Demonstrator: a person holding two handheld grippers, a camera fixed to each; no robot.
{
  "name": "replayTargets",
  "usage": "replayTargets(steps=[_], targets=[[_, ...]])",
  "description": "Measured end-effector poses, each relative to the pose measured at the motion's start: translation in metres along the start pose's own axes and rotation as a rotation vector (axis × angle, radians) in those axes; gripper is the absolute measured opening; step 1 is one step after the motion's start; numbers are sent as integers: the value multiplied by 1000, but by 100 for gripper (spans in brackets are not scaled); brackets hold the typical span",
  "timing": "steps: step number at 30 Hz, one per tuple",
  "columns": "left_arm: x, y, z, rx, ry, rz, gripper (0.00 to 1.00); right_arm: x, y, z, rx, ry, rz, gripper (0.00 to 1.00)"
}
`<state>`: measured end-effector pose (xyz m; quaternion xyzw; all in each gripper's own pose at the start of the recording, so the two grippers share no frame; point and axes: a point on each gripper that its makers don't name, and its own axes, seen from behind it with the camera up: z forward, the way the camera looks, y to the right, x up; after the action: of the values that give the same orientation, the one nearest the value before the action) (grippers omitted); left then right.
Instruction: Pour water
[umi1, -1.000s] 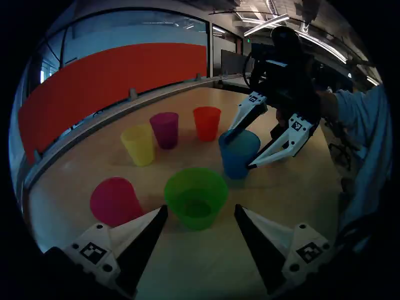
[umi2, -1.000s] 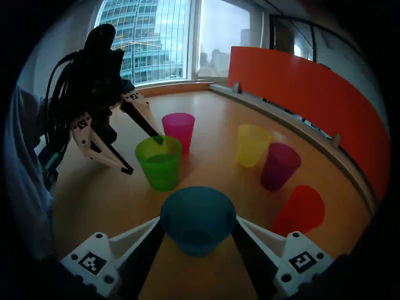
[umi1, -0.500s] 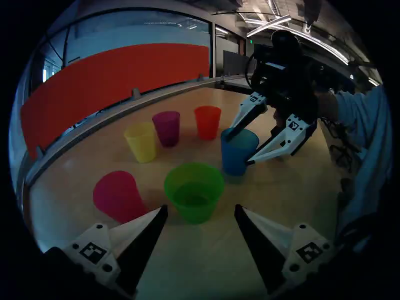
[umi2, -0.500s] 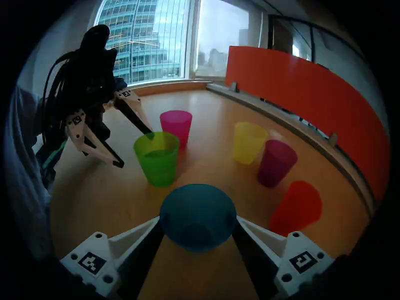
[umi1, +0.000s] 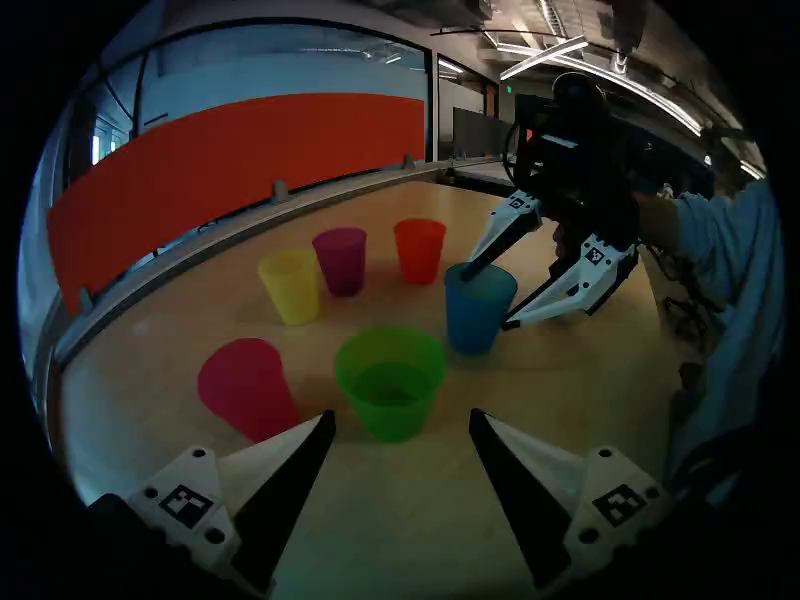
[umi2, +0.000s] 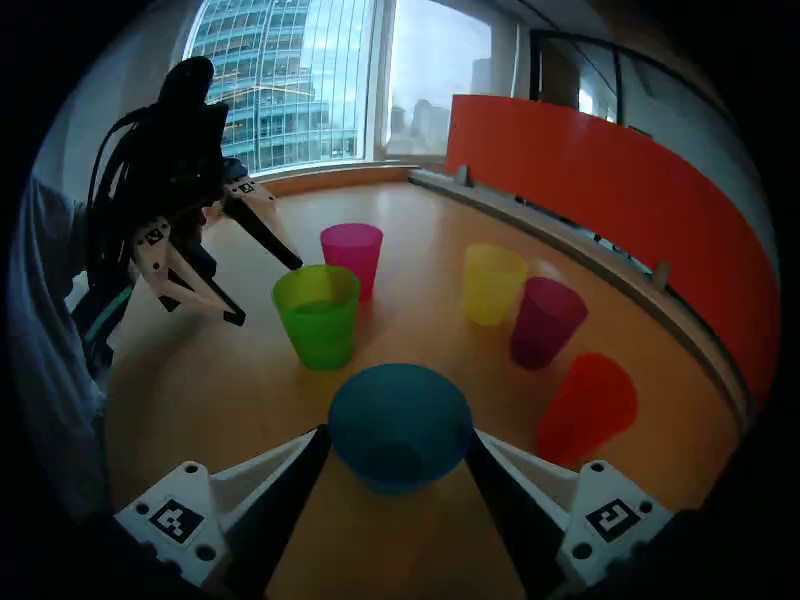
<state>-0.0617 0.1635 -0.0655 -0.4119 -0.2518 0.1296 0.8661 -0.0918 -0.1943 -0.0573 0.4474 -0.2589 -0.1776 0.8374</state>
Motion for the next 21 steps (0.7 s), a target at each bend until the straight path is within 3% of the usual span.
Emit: replayTargets(steps=[21], targets=[[-1,-9,-45,129,69,-70,100,-32,15,-68,-126,38,74,100]])
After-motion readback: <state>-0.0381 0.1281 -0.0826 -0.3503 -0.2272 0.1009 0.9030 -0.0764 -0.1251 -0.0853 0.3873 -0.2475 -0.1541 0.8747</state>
